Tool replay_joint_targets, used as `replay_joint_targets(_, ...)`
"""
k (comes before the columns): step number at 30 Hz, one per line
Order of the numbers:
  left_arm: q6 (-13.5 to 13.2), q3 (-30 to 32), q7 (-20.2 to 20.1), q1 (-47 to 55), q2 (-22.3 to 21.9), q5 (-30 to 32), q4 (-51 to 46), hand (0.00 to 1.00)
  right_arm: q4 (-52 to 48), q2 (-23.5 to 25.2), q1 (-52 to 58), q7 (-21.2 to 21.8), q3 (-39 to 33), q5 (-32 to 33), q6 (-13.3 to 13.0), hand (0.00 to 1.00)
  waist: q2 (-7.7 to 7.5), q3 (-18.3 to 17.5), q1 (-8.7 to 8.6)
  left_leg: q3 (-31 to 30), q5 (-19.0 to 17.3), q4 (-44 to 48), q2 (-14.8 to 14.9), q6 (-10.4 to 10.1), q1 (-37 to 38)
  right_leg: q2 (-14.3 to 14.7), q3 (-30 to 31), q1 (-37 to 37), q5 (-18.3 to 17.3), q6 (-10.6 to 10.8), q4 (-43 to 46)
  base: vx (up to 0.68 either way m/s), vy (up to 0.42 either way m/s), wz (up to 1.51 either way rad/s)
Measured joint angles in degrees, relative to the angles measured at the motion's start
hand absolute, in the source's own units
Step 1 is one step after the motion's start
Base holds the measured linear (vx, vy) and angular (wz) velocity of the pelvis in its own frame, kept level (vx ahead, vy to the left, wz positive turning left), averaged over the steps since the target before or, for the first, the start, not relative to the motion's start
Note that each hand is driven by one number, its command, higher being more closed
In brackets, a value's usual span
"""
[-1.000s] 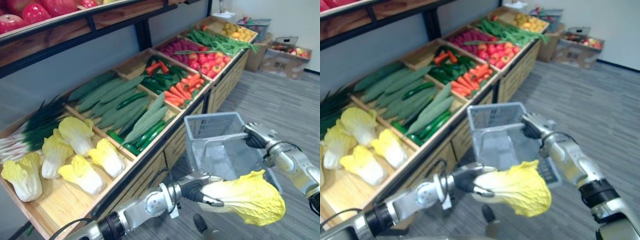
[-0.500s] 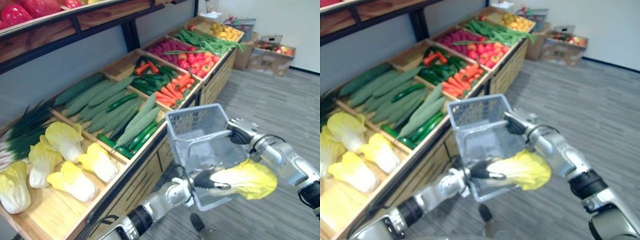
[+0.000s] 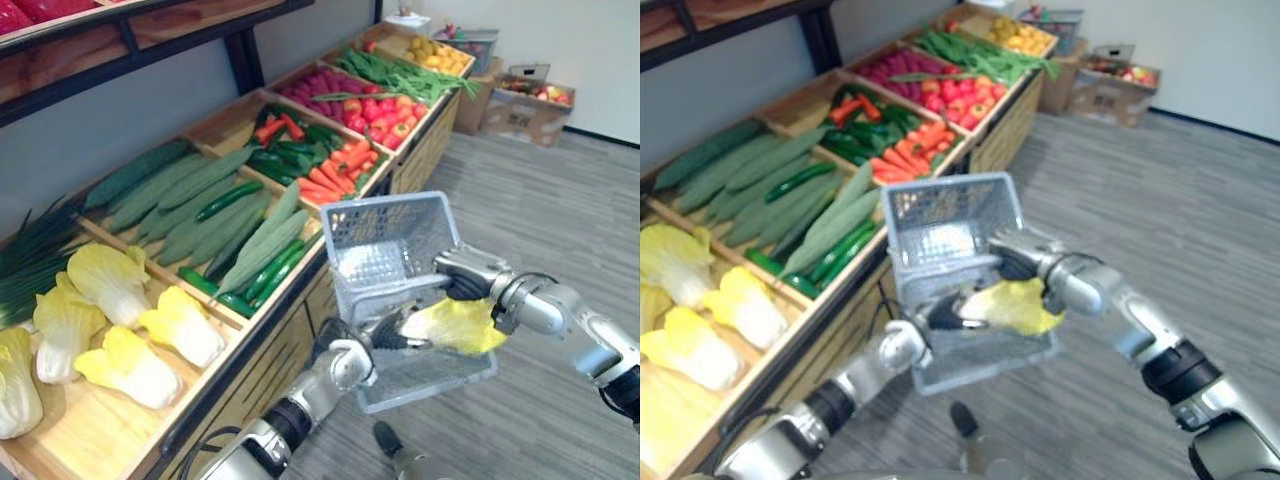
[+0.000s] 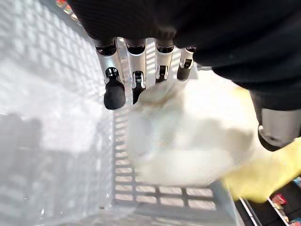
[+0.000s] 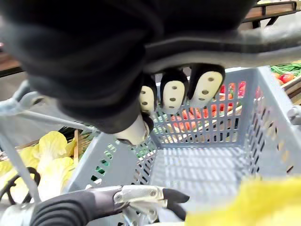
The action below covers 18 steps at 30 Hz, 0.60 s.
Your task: Pick vegetable in the basket
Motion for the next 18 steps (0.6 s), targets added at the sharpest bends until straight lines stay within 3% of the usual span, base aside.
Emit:
replay_joint_targets(10,0.58,1.01,-0.17,-0.68,-1.07,0.02,0.62,0.0,-0.64,-0.91,4.08,1.27,-1.43,2.17,-0.01,1.0,0.24,0.78,0.25,-1.41,0.03,0.03,0.06,0.05,-0.89,-0.56,-0.98,0.04,0.0,0.0,-0.03,-0.02,-0.008,0.06)
replay_joint_targets(18,-0.38,-4.53,-2.71,-1.93,1.17,-1.16,-11.33,0.0,-0.9,-0.92,8.82,1.72,-9.17,2.15,-0.1,1.0,0.41,0.88,0.55,-3.8,0.13,0.03,-0.29,0.2,-1.82,-2.04,-3.14,0.48,0.03,0.02,0.04,-0.03,-0.009,0.16)
